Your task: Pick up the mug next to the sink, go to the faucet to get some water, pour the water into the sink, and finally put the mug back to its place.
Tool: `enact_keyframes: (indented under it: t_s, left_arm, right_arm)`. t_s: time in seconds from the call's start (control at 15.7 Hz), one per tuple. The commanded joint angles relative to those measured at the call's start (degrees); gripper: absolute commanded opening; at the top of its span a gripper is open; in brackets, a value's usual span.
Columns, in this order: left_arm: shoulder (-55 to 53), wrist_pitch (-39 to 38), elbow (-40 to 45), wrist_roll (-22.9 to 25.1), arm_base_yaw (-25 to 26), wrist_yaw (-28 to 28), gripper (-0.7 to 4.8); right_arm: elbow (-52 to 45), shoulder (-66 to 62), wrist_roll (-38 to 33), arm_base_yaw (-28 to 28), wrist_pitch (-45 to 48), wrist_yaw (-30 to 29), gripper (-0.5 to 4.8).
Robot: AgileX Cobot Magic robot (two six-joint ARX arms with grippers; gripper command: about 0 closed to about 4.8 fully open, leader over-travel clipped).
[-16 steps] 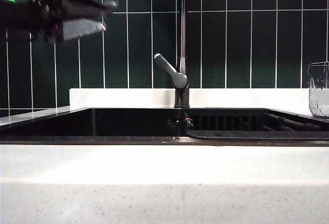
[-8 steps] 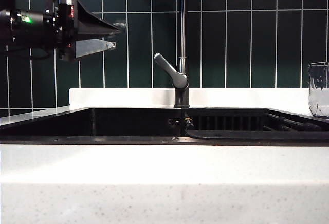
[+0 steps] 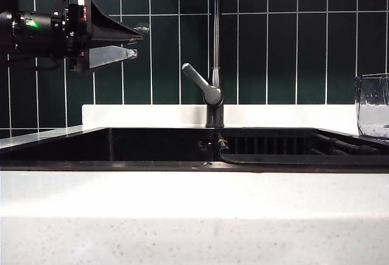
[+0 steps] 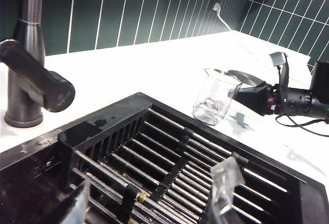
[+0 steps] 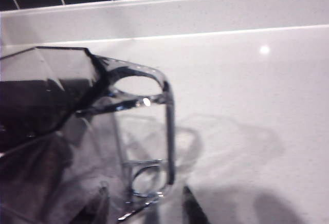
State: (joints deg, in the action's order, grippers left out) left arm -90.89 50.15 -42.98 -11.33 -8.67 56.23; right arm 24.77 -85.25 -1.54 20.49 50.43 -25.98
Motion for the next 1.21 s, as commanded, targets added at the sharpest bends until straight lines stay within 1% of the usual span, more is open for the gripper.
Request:
enact_keyframes:
  t_s: [0.06,0.38,0.51,0.57,1.02,1.08,1.21]
  left_arm:
    - [0.1,0.6,-0.3,0.4,-0.1,0.4,3.01]
    - [0.1,0.6,-0.3,0.6,-0.1,0.4,3.01]
    - [0.1,0.6,-0.3,0.6,-0.1,0.4,3.0]
    - [0.1,0.6,-0.3,0.6,-0.1,0.4,3.01]
    - [0.1,0.5,-0.3,0.9,-0.1,0.0,3.0]
    - [0.1,0.5,-0.3,0.9,-0.1,0.0,3.0]
    - [0.1,0.5,-0.3,1.1,-0.1,-0.1,3.0]
  right_arm:
    - [0.3,0.1,4.2,0.0,0.7,0.5,1.81]
    - [5.6,-4.3,4.7,0.6,-1.2,-0.6,1.87]
    - [8.0,-6.2,4.7,0.6,-1.2,-2.4,2.37]
    - [8.9,-6.9,4.7,0.6,-1.2,-2.4,2.45]
    - [13.4,-12.1,5.0,0.6,-1.3,-2.7,2.42]
    - [13.4,-12.4,5.0,0.6,-1.1,-2.7,2.37]
    - [13.4,-12.4,5.0,0.6,-0.5,-2.7,1.31]
